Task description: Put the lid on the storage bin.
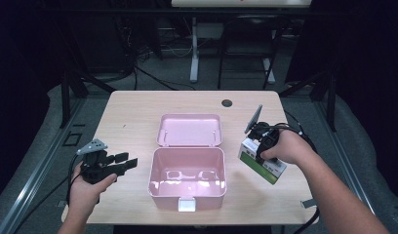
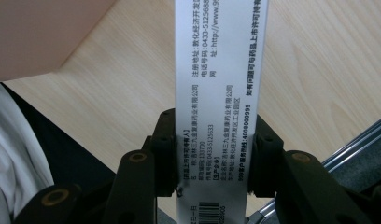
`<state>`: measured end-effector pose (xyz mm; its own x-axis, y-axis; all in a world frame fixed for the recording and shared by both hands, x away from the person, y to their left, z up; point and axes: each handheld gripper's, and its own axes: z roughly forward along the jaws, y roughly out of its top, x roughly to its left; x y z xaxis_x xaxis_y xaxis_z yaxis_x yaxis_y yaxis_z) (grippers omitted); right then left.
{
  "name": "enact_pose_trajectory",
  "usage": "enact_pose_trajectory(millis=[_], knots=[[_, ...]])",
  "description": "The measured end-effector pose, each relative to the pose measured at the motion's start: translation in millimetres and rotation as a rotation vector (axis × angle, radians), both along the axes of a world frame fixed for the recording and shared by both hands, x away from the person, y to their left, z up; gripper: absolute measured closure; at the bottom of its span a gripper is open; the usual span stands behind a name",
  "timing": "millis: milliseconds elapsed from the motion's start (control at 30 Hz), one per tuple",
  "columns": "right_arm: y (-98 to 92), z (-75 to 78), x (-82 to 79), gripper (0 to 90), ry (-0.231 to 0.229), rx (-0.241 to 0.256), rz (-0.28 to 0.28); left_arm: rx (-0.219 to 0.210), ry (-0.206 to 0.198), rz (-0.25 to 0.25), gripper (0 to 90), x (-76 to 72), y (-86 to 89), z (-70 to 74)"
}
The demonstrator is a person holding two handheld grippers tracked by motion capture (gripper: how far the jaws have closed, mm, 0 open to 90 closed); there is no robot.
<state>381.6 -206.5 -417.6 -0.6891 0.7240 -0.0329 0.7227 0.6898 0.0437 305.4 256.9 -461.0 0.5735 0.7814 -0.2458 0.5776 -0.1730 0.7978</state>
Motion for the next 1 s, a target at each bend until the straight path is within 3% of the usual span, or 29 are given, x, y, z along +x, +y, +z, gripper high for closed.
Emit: enact_pose_trajectory(millis=[500, 600, 1000], knots=[[15.3, 30.9, -4.8, 61.2, -0.004, 0.028, 0.064, -0.003, 0.001, 0.004, 49.5, 0.1, 1.3, 0.3], [15.6, 38.2, -6.5, 61.1, 0.015, 0.052, 0.076, -0.002, 0.002, 0.003, 49.5, 0.4, 1.5, -0.4], [18.2, 57.1, -12.0, 61.2, 0.006, 0.048, 0.090, -0.001, 0.002, 0.003, 49.5, 0.6, 1.6, -0.4]])
